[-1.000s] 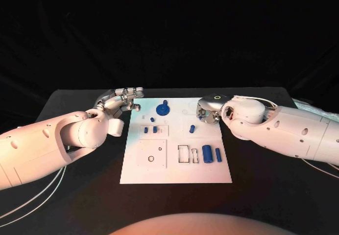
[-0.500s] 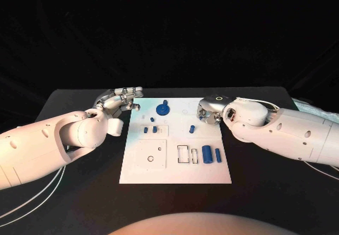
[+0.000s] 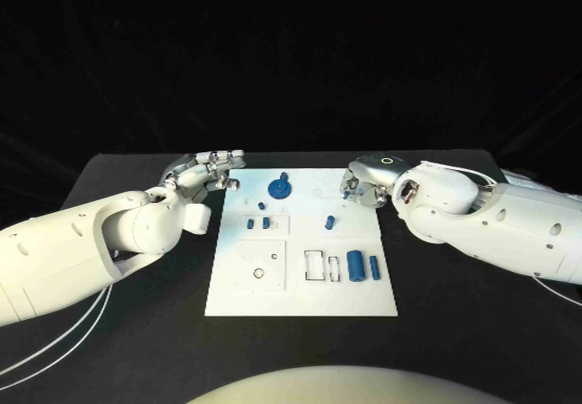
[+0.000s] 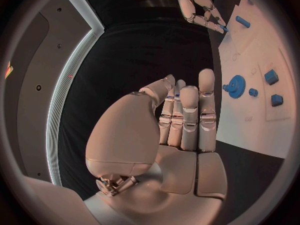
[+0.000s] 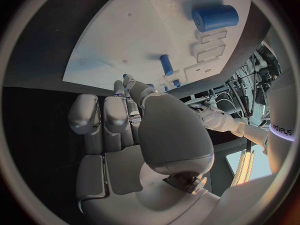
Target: Assemble the parts on the task board
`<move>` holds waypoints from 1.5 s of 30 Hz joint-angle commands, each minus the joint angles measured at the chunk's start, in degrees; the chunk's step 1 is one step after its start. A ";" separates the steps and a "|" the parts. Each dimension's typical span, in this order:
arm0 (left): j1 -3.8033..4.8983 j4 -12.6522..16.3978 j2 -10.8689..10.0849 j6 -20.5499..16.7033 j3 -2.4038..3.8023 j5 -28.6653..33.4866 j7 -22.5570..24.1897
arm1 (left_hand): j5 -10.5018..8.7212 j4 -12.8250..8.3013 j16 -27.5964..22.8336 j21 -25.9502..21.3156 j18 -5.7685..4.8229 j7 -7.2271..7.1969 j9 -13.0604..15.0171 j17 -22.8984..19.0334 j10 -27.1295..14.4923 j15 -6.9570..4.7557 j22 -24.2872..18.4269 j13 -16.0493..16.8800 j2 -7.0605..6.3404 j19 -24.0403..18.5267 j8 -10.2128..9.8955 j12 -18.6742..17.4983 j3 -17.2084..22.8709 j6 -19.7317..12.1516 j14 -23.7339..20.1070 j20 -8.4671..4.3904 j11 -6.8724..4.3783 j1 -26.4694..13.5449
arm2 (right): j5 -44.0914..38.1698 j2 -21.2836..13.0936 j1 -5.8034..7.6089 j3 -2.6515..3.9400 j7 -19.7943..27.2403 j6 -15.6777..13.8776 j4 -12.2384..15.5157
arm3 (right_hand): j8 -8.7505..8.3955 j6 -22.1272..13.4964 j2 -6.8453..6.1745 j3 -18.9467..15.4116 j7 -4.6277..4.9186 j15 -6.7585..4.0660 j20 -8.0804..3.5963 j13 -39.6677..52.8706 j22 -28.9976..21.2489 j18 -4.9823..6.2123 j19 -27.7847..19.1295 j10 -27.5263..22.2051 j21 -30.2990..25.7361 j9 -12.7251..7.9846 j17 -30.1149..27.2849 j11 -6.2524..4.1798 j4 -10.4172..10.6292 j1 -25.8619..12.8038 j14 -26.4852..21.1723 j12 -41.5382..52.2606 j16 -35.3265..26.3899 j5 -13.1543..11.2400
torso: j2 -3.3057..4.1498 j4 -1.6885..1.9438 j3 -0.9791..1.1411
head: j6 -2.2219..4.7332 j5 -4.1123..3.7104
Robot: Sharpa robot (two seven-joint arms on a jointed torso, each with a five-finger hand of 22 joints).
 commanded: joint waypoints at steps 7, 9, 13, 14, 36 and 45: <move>0.00 0.01 0.12 1.29 0.05 -0.17 0.00 | 0.03 -0.15 -0.15 -0.22 0.65 0.05 0.02 -0.05 -0.37 0.07 -0.08 0.09 0.42 -0.03 0.22 0.25 0.20 -0.08 -0.53 -0.38 0.12 0.23 | 3.14 -0.67 0.15 0.31 0.30 -2.45 6.66 | 0.08 0.58 -0.19 0.22 0.17 -0.50 0.00 -0.04 0.53 -0.68 0.80 0.44 0.55 0.06 0.39 0.14 0.11 -0.72 1.72 -0.37 0.54 0.24 | 0.02 0.04 -0.04 | 0.26 0.66; 0.00 0.04 0.19 1.36 0.05 -0.17 -0.03 | 0.03 -0.15 -0.15 -0.22 0.65 0.05 0.02 -0.05 -0.37 0.07 -0.08 0.09 0.42 -0.03 0.22 0.25 0.20 -0.08 -0.53 -0.38 0.12 0.23 | 3.56 -0.04 0.04 0.32 0.52 -2.23 8.01 | 0.08 0.59 -0.19 0.23 0.20 -0.51 0.00 -0.04 0.62 -0.70 0.85 0.45 0.62 0.07 0.51 0.16 0.10 -0.73 1.73 -0.39 0.65 0.24 | 0.01 0.04 -0.08 | 0.20 1.08; 0.00 0.11 0.33 1.47 0.05 -0.17 -0.04 | 0.02 -0.21 -0.31 -0.28 0.64 0.09 0.01 -0.30 -0.50 0.09 -0.11 0.10 0.40 -0.05 0.21 0.29 0.23 -0.11 -0.65 -0.38 0.16 0.26 | 3.82 1.53 -0.22 0.25 0.83 -1.63 9.46 | 0.06 0.58 -0.16 0.29 0.23 -0.51 0.01 -0.05 0.70 -0.72 0.90 0.48 0.68 0.07 0.59 0.17 0.09 -0.72 1.75 -0.43 0.73 0.26 | 0.02 0.07 -0.10 | 0.05 1.76; 0.00 0.17 0.38 1.51 0.05 -0.17 -0.04 | 0.02 -0.21 -0.31 -0.28 0.64 0.09 0.01 -0.30 -0.50 0.09 -0.11 0.10 0.40 -0.05 0.21 0.29 0.23 -0.11 -0.65 -0.38 0.16 0.26 | 3.81 2.22 -0.34 0.17 0.95 -1.27 9.74 | 0.04 0.57 -0.14 0.33 0.25 -0.50 0.01 -0.05 0.70 -0.71 0.90 0.48 0.69 0.07 0.60 0.18 0.07 -0.72 1.75 -0.45 0.75 0.26 | 0.03 0.07 -0.09 | 0.00 1.92; 0.00 1.48 0.64 1.56 0.05 -0.24 -0.08 | 0.02 -0.22 -0.33 -0.30 0.64 0.10 0.01 -0.34 -0.53 0.09 -0.11 0.11 0.39 -0.05 0.20 0.30 0.23 -0.12 -0.67 -0.38 0.17 0.25 | 2.67 11.96 -5.95 -1.12 2.88 3.41 5.09 | -0.20 0.34 -0.01 0.70 0.58 -0.24 0.19 -0.10 0.87 -0.77 0.99 0.45 0.87 0.09 0.88 0.47 0.02 -0.93 1.75 -0.91 1.07 0.26 | 0.07 0.09 -0.06 | -1.30 4.83; 0.00 1.51 0.70 1.67 0.05 -0.27 -0.15 | 0.02 -0.22 -0.33 -0.30 0.64 0.10 0.01 -0.34 -0.53 0.09 -0.11 0.11 0.39 -0.05 0.20 0.30 0.23 -0.12 -0.67 -0.38 0.17 0.25 | 1.57 13.16 -6.80 -1.24 2.98 3.95 4.40 | -0.23 0.32 -0.04 0.70 0.63 -0.16 0.27 -0.10 0.84 -0.77 0.96 0.47 0.86 0.10 0.94 0.53 0.06 -1.12 1.75 -1.00 1.15 0.26 | 0.08 -0.01 -0.03 | -1.56 5.16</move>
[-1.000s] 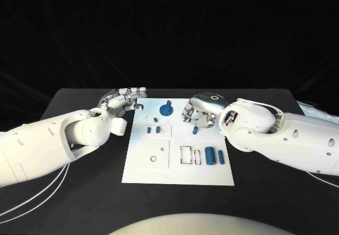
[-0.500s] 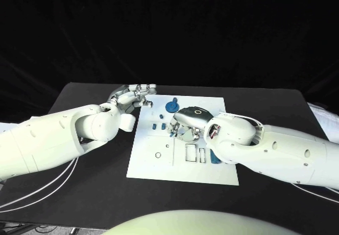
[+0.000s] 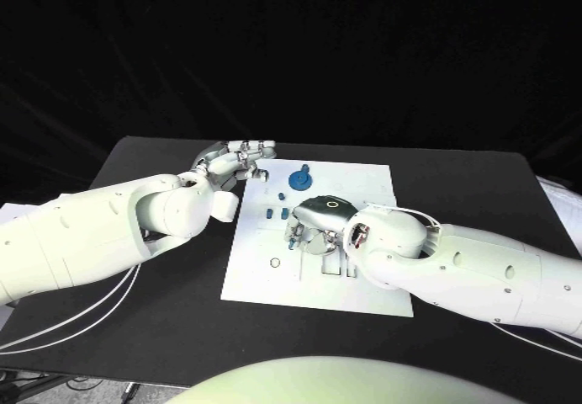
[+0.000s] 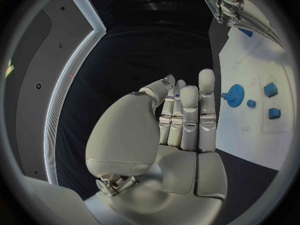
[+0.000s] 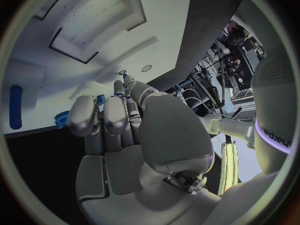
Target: Assemble the parts on the task board
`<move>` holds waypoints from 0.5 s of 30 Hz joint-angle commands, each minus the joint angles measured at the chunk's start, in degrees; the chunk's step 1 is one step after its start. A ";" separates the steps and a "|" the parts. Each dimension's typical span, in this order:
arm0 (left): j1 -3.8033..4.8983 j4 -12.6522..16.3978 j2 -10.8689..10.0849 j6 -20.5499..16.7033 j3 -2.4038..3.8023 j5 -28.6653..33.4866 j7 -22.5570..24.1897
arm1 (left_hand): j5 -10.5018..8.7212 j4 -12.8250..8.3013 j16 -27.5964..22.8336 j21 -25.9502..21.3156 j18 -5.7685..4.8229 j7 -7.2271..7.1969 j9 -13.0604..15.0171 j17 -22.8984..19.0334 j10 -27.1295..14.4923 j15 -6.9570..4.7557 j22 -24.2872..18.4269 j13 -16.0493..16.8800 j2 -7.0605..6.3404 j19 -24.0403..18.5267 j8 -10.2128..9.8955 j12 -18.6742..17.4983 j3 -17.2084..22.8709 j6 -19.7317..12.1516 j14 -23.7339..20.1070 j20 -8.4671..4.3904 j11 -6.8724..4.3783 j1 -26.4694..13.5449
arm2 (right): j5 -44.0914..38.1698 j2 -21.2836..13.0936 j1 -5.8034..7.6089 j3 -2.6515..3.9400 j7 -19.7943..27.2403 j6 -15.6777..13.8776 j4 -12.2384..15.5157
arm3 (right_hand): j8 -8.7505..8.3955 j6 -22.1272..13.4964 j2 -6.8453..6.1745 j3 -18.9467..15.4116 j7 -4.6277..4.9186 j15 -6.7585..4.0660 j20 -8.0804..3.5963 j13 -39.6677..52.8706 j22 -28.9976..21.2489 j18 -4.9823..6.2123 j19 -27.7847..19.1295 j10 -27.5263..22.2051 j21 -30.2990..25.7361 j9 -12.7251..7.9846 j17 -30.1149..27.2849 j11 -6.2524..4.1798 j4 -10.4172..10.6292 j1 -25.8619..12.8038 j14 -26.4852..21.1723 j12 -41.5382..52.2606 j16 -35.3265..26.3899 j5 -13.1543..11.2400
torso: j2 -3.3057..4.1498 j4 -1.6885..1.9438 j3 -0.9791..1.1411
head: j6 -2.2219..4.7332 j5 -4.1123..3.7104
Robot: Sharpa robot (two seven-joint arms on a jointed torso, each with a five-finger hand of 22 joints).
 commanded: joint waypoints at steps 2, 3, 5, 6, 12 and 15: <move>0.02 0.20 0.17 1.22 0.05 -0.36 0.13 | 0.02 -0.22 -0.33 -0.30 0.64 0.10 0.02 -0.09 -0.33 -0.10 -0.06 0.07 0.39 -0.05 0.20 0.30 0.23 -0.12 -0.48 -0.39 -0.04 0.25 | -1.68 0.32 -0.26 -0.02 0.57 1.49 -0.19 | -0.02 0.19 0.04 0.37 0.19 0.08 0.08 -0.09 0.02 -0.76 0.33 0.25 0.20 0.08 0.01 0.29 0.07 -0.48 1.95 -0.29 0.34 0.20 | 0.01 -0.04 0.01 | -0.17 0.09; 0.02 0.20 0.16 1.23 0.05 -0.41 0.12 | 0.02 -0.22 -0.33 -0.30 0.64 0.10 0.02 -0.09 -0.33 -0.10 -0.06 0.07 0.39 -0.05 0.20 0.30 0.23 -0.12 -0.48 -0.39 -0.04 0.25 | -1.72 0.37 -0.29 -0.03 0.54 1.55 -0.23 | -0.02 0.19 0.04 0.37 0.19 0.08 0.08 -0.09 0.02 -0.76 0.33 0.25 0.20 0.08 0.01 0.29 0.07 -0.48 1.95 -0.29 0.34 0.20 | 0.01 -0.05 0.01 | -0.23 0.11; 0.02 0.19 0.15 1.23 0.05 -0.47 0.09 | 0.02 -0.22 -0.33 -0.30 0.64 0.10 0.02 -0.09 -0.33 -0.10 -0.06 0.07 0.39 -0.05 0.20 0.30 0.23 -0.12 -0.48 -0.39 -0.04 0.25 | -1.80 0.43 -0.33 -0.03 0.46 1.72 -0.30 | -0.02 0.19 0.04 0.37 0.19 0.08 0.08 -0.09 0.02 -0.76 0.33 0.25 0.20 0.08 0.01 0.29 0.07 -0.48 1.95 -0.29 0.34 0.20 | 0.02 -0.07 0.02 | -0.28 0.16; 0.02 0.18 0.15 1.24 0.05 -0.49 0.08 | 0.02 -0.22 -0.33 -0.30 0.64 0.10 0.02 -0.09 -0.33 -0.10 -0.06 0.07 0.39 -0.05 0.20 0.30 0.23 -0.12 -0.48 -0.39 -0.04 0.25 | -1.89 0.46 -0.35 -0.04 0.39 1.83 -0.35 | -0.02 0.20 0.04 0.37 0.19 0.10 0.09 -0.09 0.01 -0.76 0.32 0.26 0.20 0.09 0.01 0.30 0.07 -0.51 1.94 -0.31 0.35 0.20 | 0.00 -0.07 0.01 | -0.32 0.16; 0.02 0.16 0.09 1.33 0.05 -0.55 -0.04 | 0.02 -0.22 -0.33 -0.30 0.64 0.10 0.02 -0.09 -0.33 -0.10 -0.06 0.07 0.39 -0.05 0.20 0.30 0.23 -0.12 -0.48 -0.39 -0.04 0.25 | -3.48 0.57 -0.40 -0.06 -0.81 2.21 -0.54 | -0.02 0.20 0.04 0.37 0.19 0.11 0.10 -0.09 0.01 -0.76 0.32 0.26 0.20 0.09 0.01 0.30 0.08 -0.51 1.94 -0.31 0.35 0.20 | -0.03 -0.01 0.01 | -0.51 0.06; 0.02 0.12 0.07 1.39 0.05 -0.57 -0.10 | 0.02 -0.22 -0.33 -0.30 0.64 0.10 0.02 -0.09 -0.33 -0.10 -0.06 0.07 0.39 -0.05 0.20 0.30 0.23 -0.12 -0.48 -0.39 -0.04 0.25 | -4.56 0.49 -0.41 -0.06 -1.88 1.53 -0.47 | -0.01 0.25 0.01 0.36 0.20 0.18 0.15 -0.09 0.12 -0.78 0.37 0.29 0.28 0.11 0.12 0.31 0.07 -0.60 1.95 -0.36 0.46 0.20 | -0.04 -0.07 0.00 | -0.46 0.03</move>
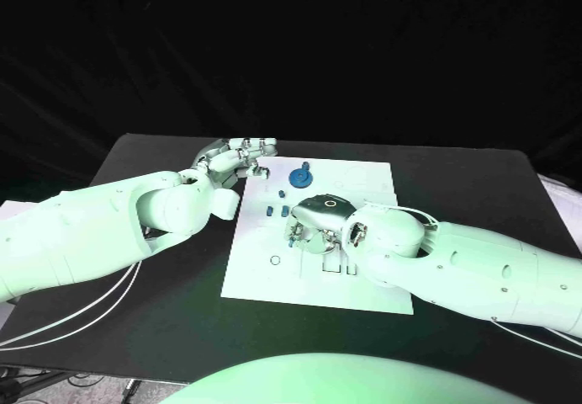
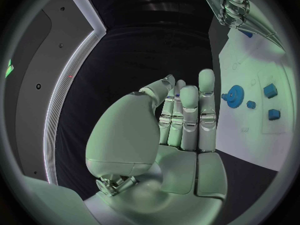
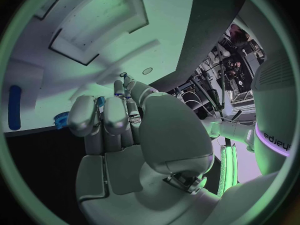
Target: Assemble the parts on the task board
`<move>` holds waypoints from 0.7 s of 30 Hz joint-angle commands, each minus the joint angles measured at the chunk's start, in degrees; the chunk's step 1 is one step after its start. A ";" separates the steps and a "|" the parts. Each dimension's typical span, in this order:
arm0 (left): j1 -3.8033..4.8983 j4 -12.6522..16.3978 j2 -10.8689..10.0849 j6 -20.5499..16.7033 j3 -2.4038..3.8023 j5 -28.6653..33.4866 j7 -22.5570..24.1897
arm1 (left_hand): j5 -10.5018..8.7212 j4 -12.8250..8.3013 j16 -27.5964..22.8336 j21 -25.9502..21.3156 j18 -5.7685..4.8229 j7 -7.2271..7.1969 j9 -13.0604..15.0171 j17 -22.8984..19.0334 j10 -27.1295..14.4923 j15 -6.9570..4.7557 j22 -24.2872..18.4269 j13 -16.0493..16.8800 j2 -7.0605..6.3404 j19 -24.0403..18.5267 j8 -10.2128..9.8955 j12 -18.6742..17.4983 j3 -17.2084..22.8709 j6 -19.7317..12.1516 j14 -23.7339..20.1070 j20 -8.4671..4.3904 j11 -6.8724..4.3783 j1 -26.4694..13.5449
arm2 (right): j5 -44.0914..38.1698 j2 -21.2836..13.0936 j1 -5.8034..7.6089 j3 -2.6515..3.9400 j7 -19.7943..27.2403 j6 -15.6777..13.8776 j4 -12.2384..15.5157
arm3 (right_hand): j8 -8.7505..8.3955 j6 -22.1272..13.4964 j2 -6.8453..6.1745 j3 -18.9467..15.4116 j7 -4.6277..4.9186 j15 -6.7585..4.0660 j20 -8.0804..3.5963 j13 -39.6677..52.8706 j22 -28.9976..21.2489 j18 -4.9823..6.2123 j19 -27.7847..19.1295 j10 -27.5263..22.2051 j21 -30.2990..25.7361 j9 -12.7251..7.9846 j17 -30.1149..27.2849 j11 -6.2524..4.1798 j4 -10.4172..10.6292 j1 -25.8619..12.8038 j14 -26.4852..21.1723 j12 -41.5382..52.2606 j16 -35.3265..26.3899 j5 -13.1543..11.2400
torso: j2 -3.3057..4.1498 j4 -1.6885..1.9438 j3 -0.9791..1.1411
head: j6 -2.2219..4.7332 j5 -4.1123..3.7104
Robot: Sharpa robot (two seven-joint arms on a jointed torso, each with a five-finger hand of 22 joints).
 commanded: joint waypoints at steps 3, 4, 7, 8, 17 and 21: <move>0.02 0.05 0.03 1.24 0.05 -0.44 -0.01 | 0.02 -0.22 -0.33 -0.30 0.64 0.10 0.02 -0.10 -0.33 -0.10 -0.07 0.08 0.39 -0.05 0.20 0.30 0.23 -0.12 -0.48 -0.38 -0.04 0.25 | -3.37 -0.17 -0.18 -0.11 -2.08 0.22 0.12 | 0.35 0.47 -0.09 0.37 0.18 0.20 0.17 -0.08 0.17 -0.79 0.39 0.32 0.31 0.07 0.11 0.31 0.06 -0.53 1.95 -0.37 0.26 0.24 | -0.04 -0.02 0.00 | 0.02 -0.10; 0.02 0.02 0.01 1.26 0.05 -0.46 -0.06 | 0.02 -0.22 -0.33 -0.30 0.64 0.10 0.02 -0.10 -0.33 -0.10 -0.07 0.08 0.39 -0.05 0.20 0.30 0.23 -0.12 -0.48 -0.38 -0.04 0.25 | -3.52 -0.26 -0.18 -0.11 -2.19 -0.04 0.20 | 0.36 0.47 -0.09 0.37 0.18 0.21 0.17 -0.07 0.16 -0.79 0.39 0.32 0.31 0.07 0.11 0.31 0.06 -0.54 1.94 -0.37 0.26 0.24 | -0.03 -0.03 0.01 | 0.04 -0.13; 0.02 -0.07 -0.06 1.25 0.05 -0.53 -0.15 | 0.02 -0.22 -0.33 -0.30 0.64 0.10 0.02 -0.10 -0.33 -0.10 -0.07 0.08 0.39 -0.05 0.20 0.30 0.23 -0.12 -0.48 -0.38 -0.04 0.25 | -3.77 -0.52 -0.19 -0.11 -2.17 -0.57 0.42 | 0.36 0.47 -0.09 0.37 0.18 0.21 0.17 -0.07 0.16 -0.79 0.39 0.32 0.31 0.07 0.11 0.31 0.06 -0.54 1.94 -0.37 0.26 0.24 | -0.01 -0.02 0.03 | 0.03 -0.14; 0.02 -0.10 -0.08 1.25 0.05 -0.54 -0.18 | 0.02 -0.22 -0.33 -0.30 0.64 0.10 0.02 -0.10 -0.33 -0.10 -0.07 0.08 0.39 -0.05 0.20 0.30 0.23 -0.12 -0.48 -0.38 -0.04 0.25 | -3.76 -0.58 -0.19 -0.11 -2.08 -0.66 0.48 | 0.36 0.47 -0.09 0.37 0.18 0.21 0.17 -0.07 0.16 -0.79 0.39 0.32 0.31 0.07 0.11 0.31 0.06 -0.54 1.94 -0.37 0.26 0.24 | 0.00 -0.01 0.03 | 0.02 -0.14; 0.02 -0.42 0.05 1.35 0.04 -0.69 -0.32 | -0.01 -0.22 -0.54 -0.43 0.61 0.14 0.02 -0.42 -0.51 -0.05 -0.13 0.14 0.37 -0.09 0.18 0.42 0.24 -0.18 -0.64 -0.36 0.02 0.15 | -3.52 -0.46 -0.20 -0.11 -1.47 0.66 0.57 | 0.39 0.58 -0.25 0.34 0.19 0.29 0.25 -0.06 0.20 -0.79 0.40 0.41 0.35 0.12 0.11 0.34 -0.02 -0.63 1.93 -0.45 0.28 0.23 | 0.04 -0.04 -0.03 | 0.00 -0.23; 0.01 -0.42 0.09 1.34 0.04 -0.70 -0.33 | -0.01 -0.22 -0.54 -0.43 0.61 0.14 0.02 -0.42 -0.51 -0.05 -0.13 0.14 0.37 -0.09 0.18 0.42 0.24 -0.18 -0.64 -0.36 0.02 0.15 | -3.58 -0.03 -0.21 -0.12 -1.63 2.06 0.41 | 0.39 0.60 -0.27 0.32 0.19 0.29 0.27 -0.06 0.14 -0.78 0.37 0.42 0.31 0.13 0.15 0.35 -0.02 -0.66 1.93 -0.46 0.32 0.23 | 0.00 -0.04 -0.01 | -0.09 -0.23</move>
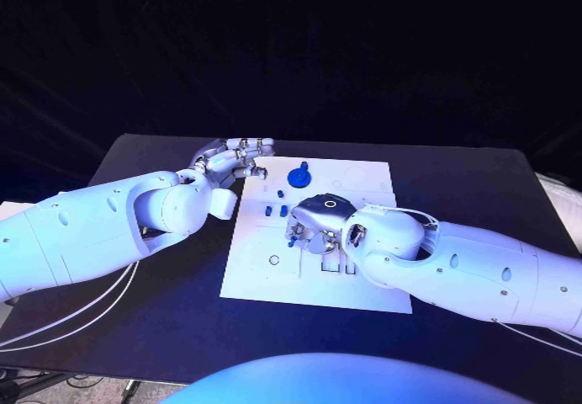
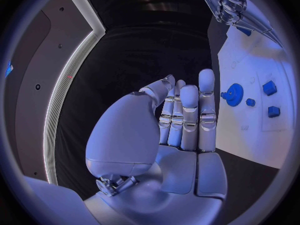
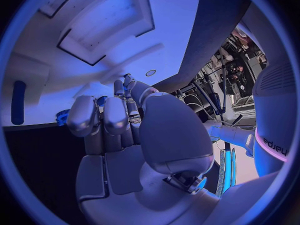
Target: Assemble the parts on the task board
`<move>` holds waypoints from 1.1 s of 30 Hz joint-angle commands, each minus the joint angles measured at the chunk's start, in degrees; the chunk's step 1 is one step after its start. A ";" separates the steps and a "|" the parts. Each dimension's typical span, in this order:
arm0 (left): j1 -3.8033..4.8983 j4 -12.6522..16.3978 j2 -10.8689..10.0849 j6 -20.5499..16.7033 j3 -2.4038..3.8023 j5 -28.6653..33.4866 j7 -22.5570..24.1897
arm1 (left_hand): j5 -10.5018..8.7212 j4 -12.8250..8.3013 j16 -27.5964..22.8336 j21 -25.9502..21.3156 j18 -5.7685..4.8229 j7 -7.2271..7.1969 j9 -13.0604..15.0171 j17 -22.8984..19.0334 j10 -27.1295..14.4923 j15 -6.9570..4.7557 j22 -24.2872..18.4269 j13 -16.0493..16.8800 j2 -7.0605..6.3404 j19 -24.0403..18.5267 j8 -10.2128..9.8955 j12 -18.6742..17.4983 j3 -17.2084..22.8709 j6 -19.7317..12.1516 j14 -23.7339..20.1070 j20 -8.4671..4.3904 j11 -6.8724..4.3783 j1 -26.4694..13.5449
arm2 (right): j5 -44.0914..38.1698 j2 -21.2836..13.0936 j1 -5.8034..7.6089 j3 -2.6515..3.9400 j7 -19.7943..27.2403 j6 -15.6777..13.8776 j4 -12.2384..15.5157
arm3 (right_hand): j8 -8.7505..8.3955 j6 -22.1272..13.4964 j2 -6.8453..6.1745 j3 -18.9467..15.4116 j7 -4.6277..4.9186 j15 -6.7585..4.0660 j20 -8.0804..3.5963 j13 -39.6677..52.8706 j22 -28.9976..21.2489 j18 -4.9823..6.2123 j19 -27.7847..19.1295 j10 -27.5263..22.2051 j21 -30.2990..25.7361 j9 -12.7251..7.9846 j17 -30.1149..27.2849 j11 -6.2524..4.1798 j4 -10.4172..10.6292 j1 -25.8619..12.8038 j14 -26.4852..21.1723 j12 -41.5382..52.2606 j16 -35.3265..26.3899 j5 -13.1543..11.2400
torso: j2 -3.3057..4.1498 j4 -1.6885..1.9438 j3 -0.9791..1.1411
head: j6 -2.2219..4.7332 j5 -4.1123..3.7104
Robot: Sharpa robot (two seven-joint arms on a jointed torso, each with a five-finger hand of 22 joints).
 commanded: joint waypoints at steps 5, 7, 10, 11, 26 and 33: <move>0.02 0.20 0.13 1.16 0.04 -0.40 0.03 | -0.01 -0.22 -0.10 -0.20 0.61 0.15 0.02 -0.05 -0.51 0.15 -0.05 0.05 0.37 -0.09 0.18 0.20 0.24 -0.17 -0.43 -0.36 0.02 0.15 | -1.49 0.92 -0.06 -0.12 -0.99 3.94 -0.42 | 0.24 0.53 -0.11 0.18 -0.07 0.34 0.14 -0.08 0.07 -0.78 0.17 0.34 0.34 0.17 0.11 0.20 0.02 -0.66 1.91 -0.35 0.37 0.33 | 0.00 0.04 -0.08 | -0.26 -0.13; 0.02 0.25 0.13 1.16 0.04 -0.40 0.02 | -0.01 -0.22 -0.10 -0.20 0.61 0.15 0.02 -0.05 -0.51 0.15 -0.05 0.05 0.37 -0.09 0.18 0.20 0.24 -0.17 -0.43 -0.36 0.02 0.15 | -1.57 1.13 -0.06 -0.18 -1.11 4.50 -0.53 | 0.24 0.54 -0.16 0.13 -0.08 0.35 0.16 -0.08 0.11 -0.78 0.18 0.36 0.37 0.18 0.15 0.21 0.04 -0.75 1.90 -0.39 0.41 0.33 | 0.00 0.07 -0.07 | -0.31 -0.13; 0.02 0.31 0.09 1.14 0.04 -0.40 -0.01 | 0.00 -0.23 -0.17 -0.25 0.61 0.14 0.02 -0.15 -0.61 0.16 -0.07 0.06 0.40 -0.11 0.18 0.23 0.27 -0.18 -0.48 -0.36 0.04 0.15 | -1.74 1.44 -0.06 -0.30 -1.43 5.21 -0.72 | 0.19 0.50 -0.34 -0.06 -0.09 0.40 0.20 -0.09 0.06 -0.75 0.13 0.35 0.34 0.20 0.15 0.23 0.11 -1.05 1.88 -0.52 0.43 0.33 | 0.01 0.09 -0.07 | -0.39 -0.11; 0.02 0.32 0.08 1.13 0.04 -0.40 -0.02 | 0.00 -0.23 -0.17 -0.25 0.61 0.14 0.02 -0.15 -0.61 0.16 -0.07 0.06 0.40 -0.11 0.18 0.23 0.27 -0.18 -0.48 -0.36 0.04 0.15 | -1.76 1.48 -0.06 -0.32 -1.52 5.21 -0.77 | 0.14 0.44 -0.44 -0.17 -0.08 0.43 0.23 -0.10 0.06 -0.75 0.11 0.29 0.34 0.19 0.15 0.25 0.16 -1.21 1.87 -0.60 0.44 0.33 | 0.00 0.08 -0.07 | -0.43 -0.09; 0.02 0.32 -0.06 1.24 0.04 -0.40 -0.29 | 0.00 -0.23 -0.17 -0.25 0.61 0.14 0.02 -0.15 -0.61 0.16 -0.07 0.06 0.40 -0.11 0.18 0.23 0.27 -0.18 -0.48 -0.36 0.04 0.15 | -1.78 0.23 -0.09 -0.45 -3.32 -4.44 -0.19 | -1.13 -11.08 -4.62 -4.24 2.72 3.04 2.67 0.01 -7.04 0.81 -4.84 -11.62 -5.21 -1.48 -5.78 3.33 0.11 -3.05 -0.66 -1.60 -4.96 0.50 | -0.04 0.02 0.03 | -0.49 -0.18; 0.02 0.24 -0.10 1.42 0.04 -0.40 -0.43 | 0.01 -0.26 -0.36 -0.31 0.61 0.16 0.02 -0.47 -0.73 0.18 -0.10 0.07 0.43 -0.13 0.18 0.25 0.31 -0.19 -0.63 -0.35 0.06 0.16 | 0.12 -3.42 -0.07 -0.11 -2.07 -8.61 3.57 | -0.43 -9.27 -4.01 -4.85 2.51 2.91 2.54 0.27 -6.58 0.77 -4.30 -10.47 -4.90 -1.07 -5.87 3.09 -0.22 -2.24 -0.20 0.47 -4.63 0.60 | -0.06 -0.03 0.00 | -0.49 -0.57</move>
